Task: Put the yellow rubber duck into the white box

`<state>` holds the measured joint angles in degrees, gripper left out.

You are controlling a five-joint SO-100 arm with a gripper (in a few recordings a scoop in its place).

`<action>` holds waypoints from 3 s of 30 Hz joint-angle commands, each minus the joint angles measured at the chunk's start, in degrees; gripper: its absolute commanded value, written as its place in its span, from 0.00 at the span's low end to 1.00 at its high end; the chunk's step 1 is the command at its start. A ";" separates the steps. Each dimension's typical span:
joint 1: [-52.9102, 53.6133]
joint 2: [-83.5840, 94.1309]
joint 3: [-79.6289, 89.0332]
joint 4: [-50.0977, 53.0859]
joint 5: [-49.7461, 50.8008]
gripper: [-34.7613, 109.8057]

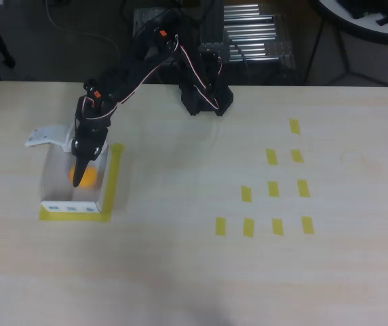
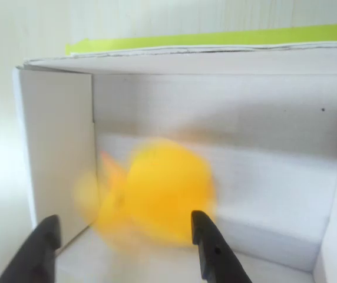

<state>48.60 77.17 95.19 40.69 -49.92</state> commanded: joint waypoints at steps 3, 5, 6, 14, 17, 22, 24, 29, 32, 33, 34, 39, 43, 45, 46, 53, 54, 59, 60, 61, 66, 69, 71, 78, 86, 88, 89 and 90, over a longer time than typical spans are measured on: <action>0.62 0.70 0.53 -0.44 -3.43 0.48; 0.62 0.62 0.53 -0.44 -3.43 0.48; 0.62 0.70 0.53 -0.35 -3.43 0.48; -2.02 6.86 -1.41 7.47 0.70 0.42; -4.13 11.69 -4.31 13.97 4.66 0.30; -8.61 21.88 -5.98 20.74 11.87 0.26; -10.20 25.14 -7.56 23.47 14.33 0.24; -12.83 31.73 -11.78 29.79 18.72 0.24; -14.94 37.53 -10.28 30.76 21.53 0.24; -15.82 39.90 -9.14 30.67 22.76 0.24; -16.79 42.54 -7.91 30.59 24.26 0.24; -22.50 56.51 -3.34 30.67 35.95 0.24; -26.63 64.25 -5.80 30.94 47.37 0.25; -27.86 67.94 -7.38 28.92 52.73 0.27; -28.30 69.87 -7.91 27.60 55.20 0.27; -38.50 82.27 -7.47 20.65 59.33 0.25; -40.43 84.55 -6.50 19.86 59.59 0.24; -48.78 95.45 1.85 16.08 63.11 0.24; -50.10 97.82 5.19 13.62 63.54 0.24; -51.33 100.20 8.79 11.34 63.72 0.24; -54.49 108.90 24.61 9.84 64.42 0.24; -54.84 111.18 32.34 12.13 64.60 0.24; -54.84 112.85 37.97 12.39 64.60 0.24; -54.40 114.08 53.35 14.59 65.30 0.24; -53.09 114.08 68.12 14.33 65.21 0.24; -52.91 114.08 70.40 14.33 65.04 0.24; -52.73 114.08 71.28 14.41 65.04 0.24; -52.65 114.08 71.98 14.68 64.95 0.24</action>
<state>-4.92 188.26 163.39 54.84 14.59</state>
